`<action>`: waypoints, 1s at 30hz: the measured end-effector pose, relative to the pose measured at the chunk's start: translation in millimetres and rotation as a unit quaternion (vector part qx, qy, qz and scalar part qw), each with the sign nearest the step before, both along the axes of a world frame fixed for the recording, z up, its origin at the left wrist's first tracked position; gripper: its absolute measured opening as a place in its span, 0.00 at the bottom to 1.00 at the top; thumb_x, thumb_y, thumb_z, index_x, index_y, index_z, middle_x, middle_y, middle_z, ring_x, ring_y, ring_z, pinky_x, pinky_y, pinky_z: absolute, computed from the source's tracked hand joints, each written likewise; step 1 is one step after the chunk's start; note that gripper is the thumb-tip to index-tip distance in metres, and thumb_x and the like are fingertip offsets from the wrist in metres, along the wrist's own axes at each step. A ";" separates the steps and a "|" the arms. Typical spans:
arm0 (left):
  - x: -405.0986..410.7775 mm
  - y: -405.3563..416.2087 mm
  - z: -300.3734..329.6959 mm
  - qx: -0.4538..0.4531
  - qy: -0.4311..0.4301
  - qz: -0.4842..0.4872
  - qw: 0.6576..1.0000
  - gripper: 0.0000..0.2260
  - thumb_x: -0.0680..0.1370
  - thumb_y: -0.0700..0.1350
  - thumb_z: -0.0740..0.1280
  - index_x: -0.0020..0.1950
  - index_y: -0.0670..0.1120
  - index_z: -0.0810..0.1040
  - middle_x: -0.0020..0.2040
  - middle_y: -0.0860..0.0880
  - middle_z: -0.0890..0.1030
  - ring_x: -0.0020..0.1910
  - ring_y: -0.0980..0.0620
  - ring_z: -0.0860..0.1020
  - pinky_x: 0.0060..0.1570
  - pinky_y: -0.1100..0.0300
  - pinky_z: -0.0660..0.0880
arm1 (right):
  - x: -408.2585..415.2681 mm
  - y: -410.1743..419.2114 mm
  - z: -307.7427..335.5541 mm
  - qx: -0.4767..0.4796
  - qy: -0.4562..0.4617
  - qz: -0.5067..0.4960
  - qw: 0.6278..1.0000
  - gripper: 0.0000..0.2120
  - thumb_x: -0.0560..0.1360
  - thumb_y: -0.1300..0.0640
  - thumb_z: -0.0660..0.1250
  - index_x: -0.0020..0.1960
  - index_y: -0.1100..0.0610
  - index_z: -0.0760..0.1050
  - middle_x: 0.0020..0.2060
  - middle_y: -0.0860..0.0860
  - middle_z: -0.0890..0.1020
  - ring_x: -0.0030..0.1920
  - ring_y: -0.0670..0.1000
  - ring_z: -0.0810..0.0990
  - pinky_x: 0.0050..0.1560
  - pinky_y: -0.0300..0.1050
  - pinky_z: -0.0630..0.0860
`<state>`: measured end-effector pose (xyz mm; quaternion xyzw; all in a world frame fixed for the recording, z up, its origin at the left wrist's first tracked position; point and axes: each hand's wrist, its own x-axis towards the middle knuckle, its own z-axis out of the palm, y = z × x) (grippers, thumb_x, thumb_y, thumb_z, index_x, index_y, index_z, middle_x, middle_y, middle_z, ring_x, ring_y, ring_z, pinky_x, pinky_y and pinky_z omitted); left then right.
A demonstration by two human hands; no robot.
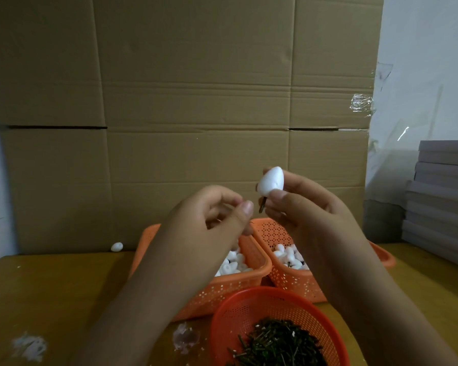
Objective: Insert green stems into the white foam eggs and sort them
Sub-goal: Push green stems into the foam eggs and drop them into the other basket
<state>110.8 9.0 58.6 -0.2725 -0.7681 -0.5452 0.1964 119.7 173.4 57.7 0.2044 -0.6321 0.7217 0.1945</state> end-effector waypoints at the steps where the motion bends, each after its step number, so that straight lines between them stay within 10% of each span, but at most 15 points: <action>1: 0.4 0.5 -0.4 -0.006 -0.007 -0.017 1.000 0.06 0.77 0.54 0.64 0.48 0.55 0.78 0.39 0.57 0.85 0.33 0.61 0.80 0.40 0.62 0.75 | 0.6 -0.6 0.7 -0.002 0.000 0.001 1.000 0.16 0.67 0.54 0.75 0.55 0.50 0.82 0.49 0.51 0.85 0.52 0.47 0.83 0.52 0.43 0.78; 30: -2.3 6.7 -7.9 -0.022 0.082 0.064 0.994 0.09 0.78 0.43 0.67 0.41 0.55 0.78 0.35 0.61 0.83 0.34 0.64 0.81 0.36 0.74 0.73 | 6.8 -13.2 1.5 0.052 0.029 -0.092 0.994 0.03 0.71 0.55 0.71 0.44 0.52 0.83 0.36 0.46 0.86 0.39 0.40 0.83 0.40 0.27 0.75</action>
